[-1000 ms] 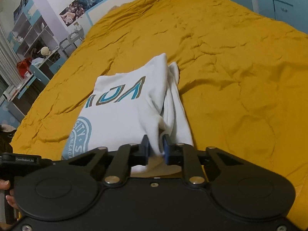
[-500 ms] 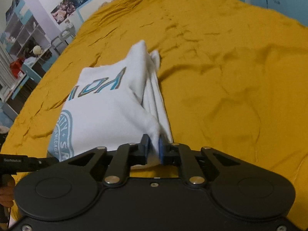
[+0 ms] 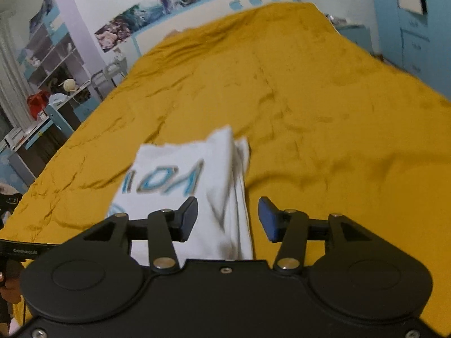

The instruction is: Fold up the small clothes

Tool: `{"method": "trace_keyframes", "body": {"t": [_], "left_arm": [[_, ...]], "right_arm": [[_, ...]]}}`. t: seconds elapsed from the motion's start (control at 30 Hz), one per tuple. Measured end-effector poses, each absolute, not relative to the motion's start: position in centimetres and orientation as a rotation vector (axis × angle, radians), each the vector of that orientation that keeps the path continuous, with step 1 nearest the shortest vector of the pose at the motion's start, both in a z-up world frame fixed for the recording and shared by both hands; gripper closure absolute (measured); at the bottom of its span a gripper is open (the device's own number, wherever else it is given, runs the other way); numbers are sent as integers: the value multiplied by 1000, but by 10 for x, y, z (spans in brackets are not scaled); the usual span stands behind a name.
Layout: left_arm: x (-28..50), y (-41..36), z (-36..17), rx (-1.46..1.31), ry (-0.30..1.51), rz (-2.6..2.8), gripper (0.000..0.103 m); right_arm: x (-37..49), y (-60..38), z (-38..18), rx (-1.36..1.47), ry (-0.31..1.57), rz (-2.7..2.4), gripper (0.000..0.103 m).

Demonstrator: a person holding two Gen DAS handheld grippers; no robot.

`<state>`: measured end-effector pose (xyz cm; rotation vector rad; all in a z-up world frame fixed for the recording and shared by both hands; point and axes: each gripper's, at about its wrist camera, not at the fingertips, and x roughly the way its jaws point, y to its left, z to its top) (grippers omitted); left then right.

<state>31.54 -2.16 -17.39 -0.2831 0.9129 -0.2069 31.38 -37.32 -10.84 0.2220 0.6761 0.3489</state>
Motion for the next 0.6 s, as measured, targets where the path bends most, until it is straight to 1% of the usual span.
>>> {"method": "trace_keyframes", "body": {"t": [0.17,0.4,0.43,0.47,0.5,0.6], "left_arm": [[349,-32,-177,-267,905,-176,47],[382,-49,-197,-247,946,-163,47],[385,-50,-201,-251,953,-159,47],[389,-50,-204,-259,959,-153,47],[393,-49,-207,-268,961,-146,46],[402,-49,-213,-294,961,-128,44]], "right_arm": [[362,-351,-113,148,693,362,54],[414,-326,-148,65,792,344,54],[417,-324,-153,54,812,345,56],[417,-321,-157,46,827,349,63],[417,-319,-161,42,845,357,74],[413,-318,-166,53,850,363,90]]}}
